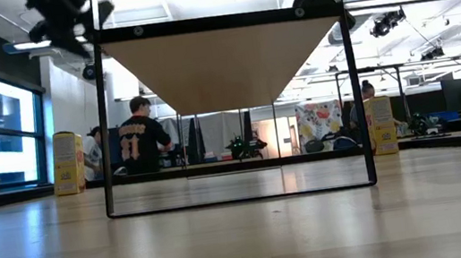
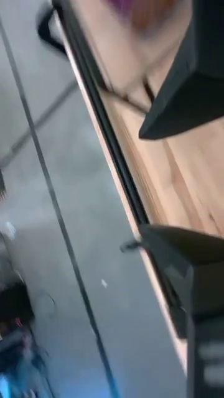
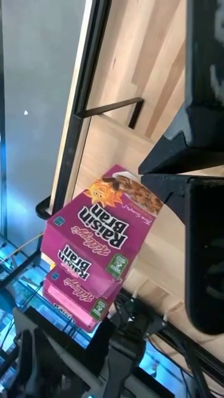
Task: Stack cereal on shelf
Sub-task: Put the left yellow cereal box on the shelf
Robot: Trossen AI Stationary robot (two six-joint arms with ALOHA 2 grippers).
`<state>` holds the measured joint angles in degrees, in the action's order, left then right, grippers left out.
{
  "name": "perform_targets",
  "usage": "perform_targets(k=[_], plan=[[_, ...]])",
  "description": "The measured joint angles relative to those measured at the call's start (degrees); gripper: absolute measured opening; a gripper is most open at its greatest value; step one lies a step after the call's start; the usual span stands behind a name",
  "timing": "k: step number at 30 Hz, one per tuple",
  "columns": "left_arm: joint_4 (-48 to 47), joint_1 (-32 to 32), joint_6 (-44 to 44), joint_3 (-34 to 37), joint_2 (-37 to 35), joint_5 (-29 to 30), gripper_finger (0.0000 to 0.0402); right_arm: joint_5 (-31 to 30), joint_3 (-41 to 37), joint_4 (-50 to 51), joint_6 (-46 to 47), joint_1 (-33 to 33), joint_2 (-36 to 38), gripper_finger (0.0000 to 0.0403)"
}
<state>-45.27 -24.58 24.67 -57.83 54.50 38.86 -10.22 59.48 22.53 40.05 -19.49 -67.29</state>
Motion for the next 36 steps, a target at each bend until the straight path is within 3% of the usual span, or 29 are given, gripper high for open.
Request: perform_targets(k=[6,19,26,36], plan=[[-2.28,-6.27,9.57,4.84,-0.02,-1.04,0.0286,0.0,0.02,-0.01,-0.06,0.0,0.0,0.0],[0.61,-13.73,33.58,14.96,0.02,5.36,0.0289,0.15,0.02,0.63,-0.63,0.0,0.0,0.0],[5.76,-20.01,25.42,14.94,3.11,-0.13,0.0289,-0.31,0.02,0.91,-0.66,0.0,-0.26,0.0],[9.0,-23.66,22.62,14.94,10.0,-4.49,0.0289,-0.48,0.02,0.8,-1.51,0.02,-0.26,0.0]])
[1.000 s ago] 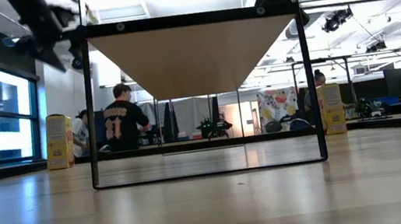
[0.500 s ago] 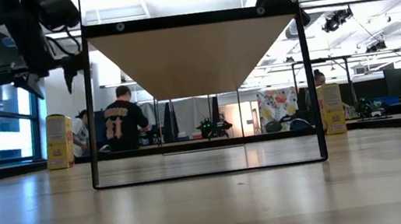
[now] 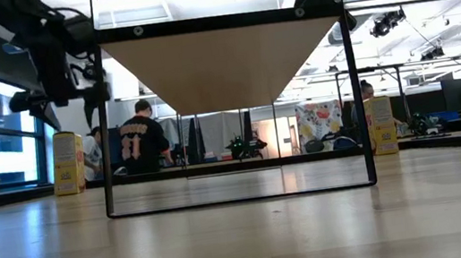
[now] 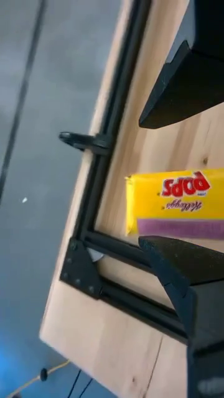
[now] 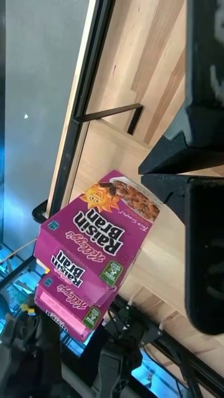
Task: Stack cereal on shelf
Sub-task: Put the left yellow cereal box on the shelf
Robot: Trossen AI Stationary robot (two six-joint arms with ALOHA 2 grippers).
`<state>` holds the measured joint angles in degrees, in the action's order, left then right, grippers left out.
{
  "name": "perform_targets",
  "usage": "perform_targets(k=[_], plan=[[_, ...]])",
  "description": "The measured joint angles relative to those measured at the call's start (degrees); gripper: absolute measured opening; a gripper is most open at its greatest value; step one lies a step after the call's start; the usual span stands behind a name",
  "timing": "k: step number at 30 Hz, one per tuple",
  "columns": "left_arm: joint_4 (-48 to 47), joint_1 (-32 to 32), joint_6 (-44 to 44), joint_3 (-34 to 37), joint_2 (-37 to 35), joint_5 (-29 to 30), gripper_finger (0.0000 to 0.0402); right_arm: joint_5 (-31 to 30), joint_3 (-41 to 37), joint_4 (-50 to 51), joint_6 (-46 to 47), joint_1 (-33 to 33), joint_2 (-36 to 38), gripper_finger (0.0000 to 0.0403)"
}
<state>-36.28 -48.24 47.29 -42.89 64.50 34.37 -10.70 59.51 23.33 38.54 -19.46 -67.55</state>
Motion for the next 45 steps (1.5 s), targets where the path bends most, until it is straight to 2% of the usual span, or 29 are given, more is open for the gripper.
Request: perform_targets(k=[17,27,32,37,45], plan=[[-2.27,-1.62,2.36,0.0,8.72,-2.93,0.0282,0.22,0.0,0.0,0.0,-0.01,0.0,0.0],[-4.63,-1.62,5.59,0.0,9.34,-4.52,0.0179,0.26,0.0,0.0,0.0,-0.02,0.0,0.0],[-4.43,-1.62,5.59,0.0,9.28,-5.14,0.0143,0.37,0.0,0.0,0.0,0.0,0.0,0.0],[-4.94,-1.62,2.48,-0.57,6.18,-6.86,0.0127,0.59,0.0,0.01,0.0,0.0,0.0,0.0],[-11.7,-0.29,-8.59,-8.74,-7.67,-8.58,0.0125,1.3,0.0,0.9,0.0,0.0,0.0,0.0]])
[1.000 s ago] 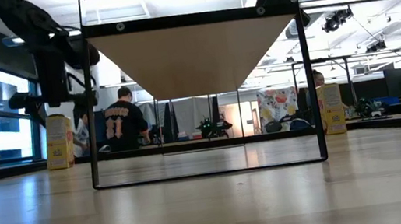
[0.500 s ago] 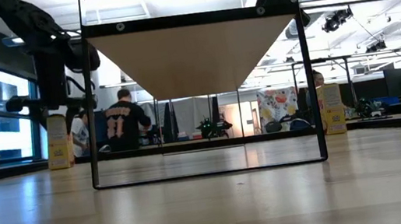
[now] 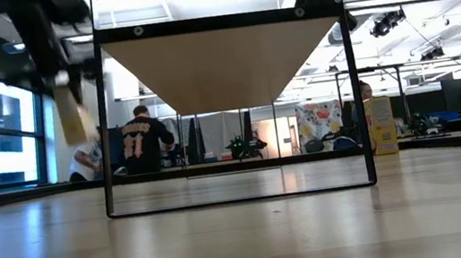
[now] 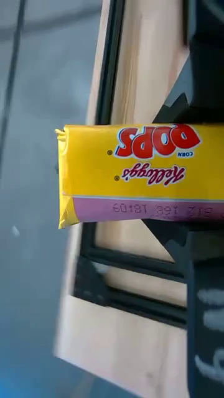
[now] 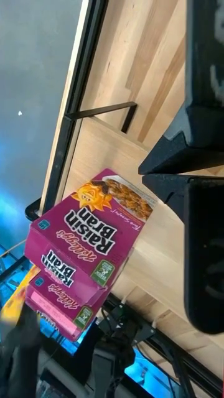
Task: Stack cereal on shelf
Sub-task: Put the left yellow cereal box on the shelf
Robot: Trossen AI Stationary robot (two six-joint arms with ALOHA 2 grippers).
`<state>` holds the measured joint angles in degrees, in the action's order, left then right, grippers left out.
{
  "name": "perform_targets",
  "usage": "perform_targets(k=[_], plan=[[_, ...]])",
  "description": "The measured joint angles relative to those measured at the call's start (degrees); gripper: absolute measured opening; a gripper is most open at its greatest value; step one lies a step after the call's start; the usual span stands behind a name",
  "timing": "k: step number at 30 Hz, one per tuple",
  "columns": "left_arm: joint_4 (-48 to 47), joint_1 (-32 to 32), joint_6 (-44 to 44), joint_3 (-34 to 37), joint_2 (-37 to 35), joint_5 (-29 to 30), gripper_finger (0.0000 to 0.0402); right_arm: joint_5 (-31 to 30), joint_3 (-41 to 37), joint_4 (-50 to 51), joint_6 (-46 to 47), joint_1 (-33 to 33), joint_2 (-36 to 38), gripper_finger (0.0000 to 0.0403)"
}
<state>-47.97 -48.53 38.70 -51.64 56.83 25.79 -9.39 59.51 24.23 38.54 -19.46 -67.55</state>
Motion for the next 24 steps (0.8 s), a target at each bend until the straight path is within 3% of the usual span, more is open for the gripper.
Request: perform_targets(k=[6,10,13,19,24], plan=[[-12.52,9.95,-1.63,-9.51,-6.28,-11.44,0.0125,-0.01,0.0,0.09,-0.01,0.0,0.0,0.0],[-16.89,22.74,4.51,-14.58,-6.59,-18.78,0.0125,-0.01,0.0,0.11,0.0,0.0,0.0,0.0],[-15.55,33.19,10.38,-17.66,-5.09,-18.99,0.0125,-0.04,0.0,0.11,-0.02,0.0,0.0,0.0],[-13.29,50.67,17.32,-25.37,5.09,-11.03,0.0125,-0.04,0.0,0.13,-0.01,0.0,0.0,0.0],[-13.67,59.85,23.86,-33.95,16.33,5.09,0.0125,-0.06,0.0,0.15,0.22,0.0,0.0,0.0]])
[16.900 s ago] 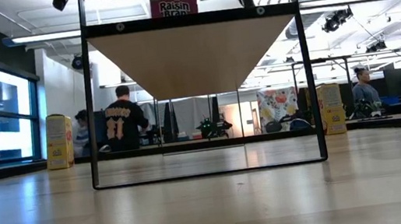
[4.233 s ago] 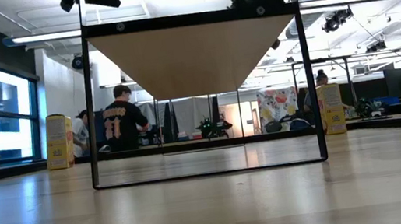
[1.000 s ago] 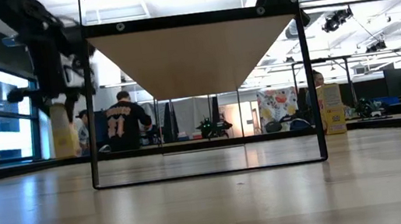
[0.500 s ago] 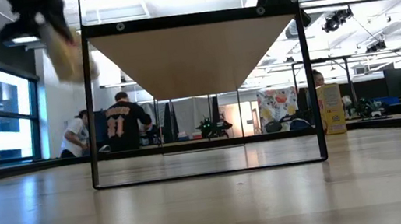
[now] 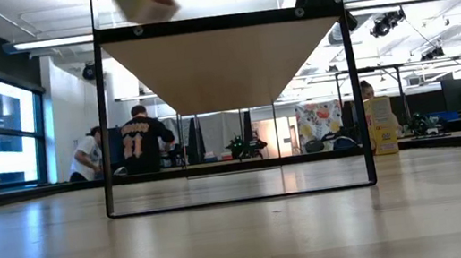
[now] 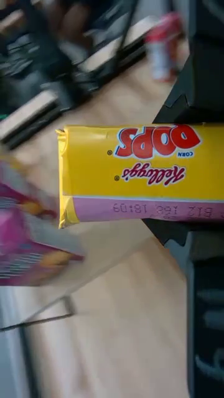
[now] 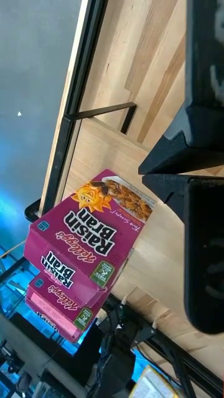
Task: Stack cereal on shelf
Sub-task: Put the left yellow cereal box on the shelf
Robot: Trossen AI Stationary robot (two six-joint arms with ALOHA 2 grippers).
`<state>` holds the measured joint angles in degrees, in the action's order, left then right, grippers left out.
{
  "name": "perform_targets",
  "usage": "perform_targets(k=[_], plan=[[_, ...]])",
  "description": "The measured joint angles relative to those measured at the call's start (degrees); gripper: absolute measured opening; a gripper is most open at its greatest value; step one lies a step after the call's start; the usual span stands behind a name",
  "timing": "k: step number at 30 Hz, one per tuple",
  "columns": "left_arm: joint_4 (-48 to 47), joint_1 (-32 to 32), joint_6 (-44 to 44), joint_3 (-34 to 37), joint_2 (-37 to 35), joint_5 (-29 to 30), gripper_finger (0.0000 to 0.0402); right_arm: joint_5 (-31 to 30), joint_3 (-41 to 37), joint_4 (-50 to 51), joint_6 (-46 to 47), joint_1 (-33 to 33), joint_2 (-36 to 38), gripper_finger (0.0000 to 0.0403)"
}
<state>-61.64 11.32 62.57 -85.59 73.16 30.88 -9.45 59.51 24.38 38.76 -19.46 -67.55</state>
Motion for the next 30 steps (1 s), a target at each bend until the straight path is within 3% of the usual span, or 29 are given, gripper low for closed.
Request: perform_targets(k=[3,5,14,30], plan=[[-0.68,2.98,4.09,-3.48,5.63,9.57,0.0125,0.0,0.0,0.0,0.04,0.0,0.0,0.0],[-2.19,3.84,6.03,-4.87,8.9,11.64,0.0125,-0.04,0.0,0.0,0.07,-0.01,0.0,0.0],[-5.95,1.91,13.88,-6.0,17.7,11.77,0.0125,-1.33,0.02,-0.01,0.22,-0.04,0.0,0.0],[-6.09,-0.62,10.77,-6.02,19.15,12.25,0.0143,-1.35,0.02,-0.04,-0.2,-0.03,0.0,0.0]])
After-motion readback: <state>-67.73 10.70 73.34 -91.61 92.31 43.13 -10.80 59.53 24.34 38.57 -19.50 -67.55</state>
